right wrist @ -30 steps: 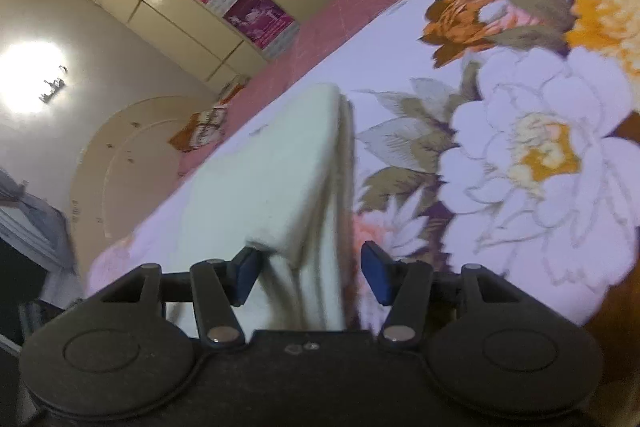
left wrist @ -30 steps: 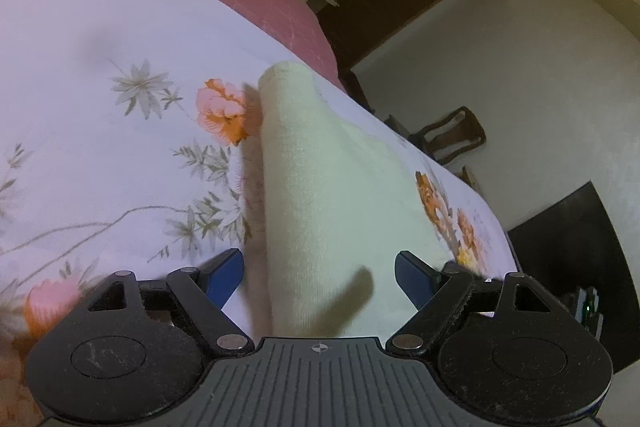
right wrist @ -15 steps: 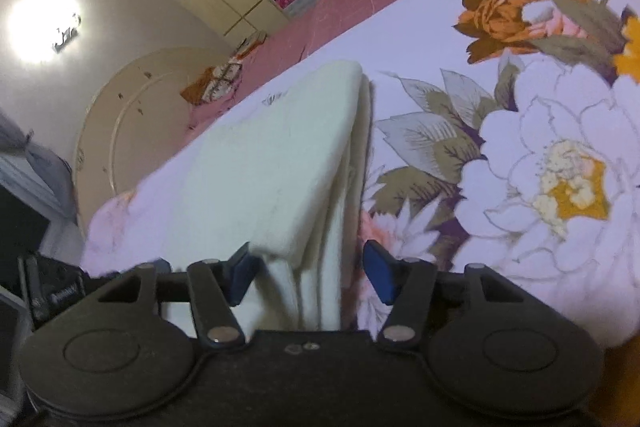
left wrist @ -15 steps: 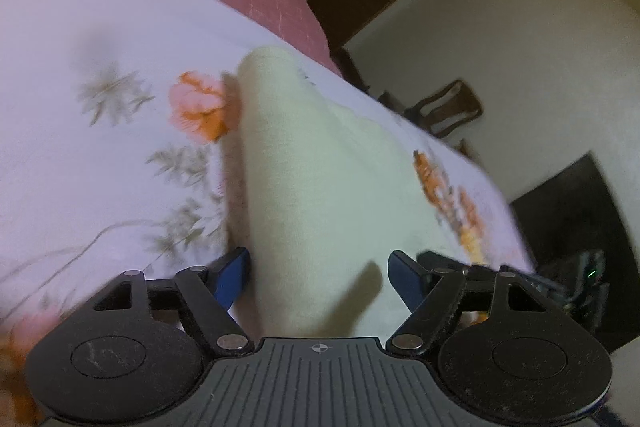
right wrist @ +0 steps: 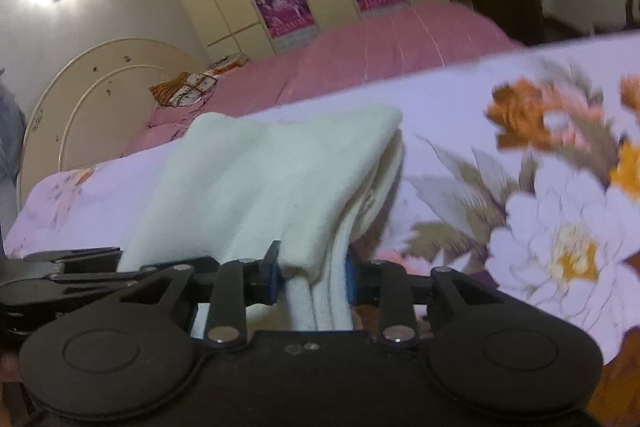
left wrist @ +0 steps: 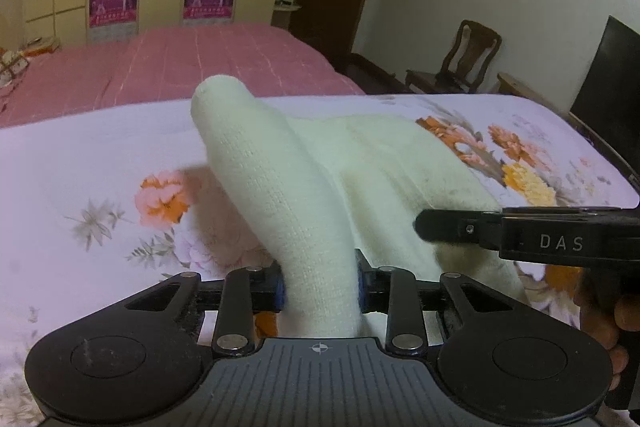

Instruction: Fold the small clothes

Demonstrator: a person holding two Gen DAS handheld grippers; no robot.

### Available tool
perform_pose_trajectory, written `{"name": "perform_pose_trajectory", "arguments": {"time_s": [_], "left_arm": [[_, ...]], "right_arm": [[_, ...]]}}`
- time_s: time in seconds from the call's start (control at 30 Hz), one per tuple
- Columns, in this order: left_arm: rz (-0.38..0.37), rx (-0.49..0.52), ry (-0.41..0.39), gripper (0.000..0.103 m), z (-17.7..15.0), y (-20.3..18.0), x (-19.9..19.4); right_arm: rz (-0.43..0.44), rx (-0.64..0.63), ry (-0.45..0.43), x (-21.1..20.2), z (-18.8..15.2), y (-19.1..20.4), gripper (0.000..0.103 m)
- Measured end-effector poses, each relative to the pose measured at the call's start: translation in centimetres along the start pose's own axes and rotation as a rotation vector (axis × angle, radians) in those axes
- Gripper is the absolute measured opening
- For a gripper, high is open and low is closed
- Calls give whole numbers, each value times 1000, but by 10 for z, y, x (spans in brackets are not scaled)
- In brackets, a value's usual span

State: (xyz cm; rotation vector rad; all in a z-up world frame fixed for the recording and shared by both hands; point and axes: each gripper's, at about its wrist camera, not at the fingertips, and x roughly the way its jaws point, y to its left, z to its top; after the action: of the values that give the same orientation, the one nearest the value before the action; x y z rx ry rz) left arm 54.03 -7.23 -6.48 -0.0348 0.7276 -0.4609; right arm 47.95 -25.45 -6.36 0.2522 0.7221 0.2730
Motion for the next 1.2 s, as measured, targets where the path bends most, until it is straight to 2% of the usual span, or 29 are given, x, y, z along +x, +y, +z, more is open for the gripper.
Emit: {"name": "perform_pose_trajectory", "arguments": {"time_s": [0.2,0.4,0.63,0.83,1.07,1.2], "left_arm": [[21,20,-51,30,4,-5,-43],[67,13,-81,30,-6,14,-89],[161,-18,-91,30,-28,58,-136],[243,-45,-81,31,-54,111,-172],[302,-56,-67,31,-81,147,-188],[307,-113,-35,31,-103,161,-182]], "right_arm": [[-9,-63,-36,-24,9,26,28],[19,-111,-64,-33,10,60,28],[98,-136,-54,-23,-1,112,28],[175,-141,-30,0,-18,167,29],[246,-135,18,25,-39,211,29],[270,-147,49,33,-51,219,29]]}}
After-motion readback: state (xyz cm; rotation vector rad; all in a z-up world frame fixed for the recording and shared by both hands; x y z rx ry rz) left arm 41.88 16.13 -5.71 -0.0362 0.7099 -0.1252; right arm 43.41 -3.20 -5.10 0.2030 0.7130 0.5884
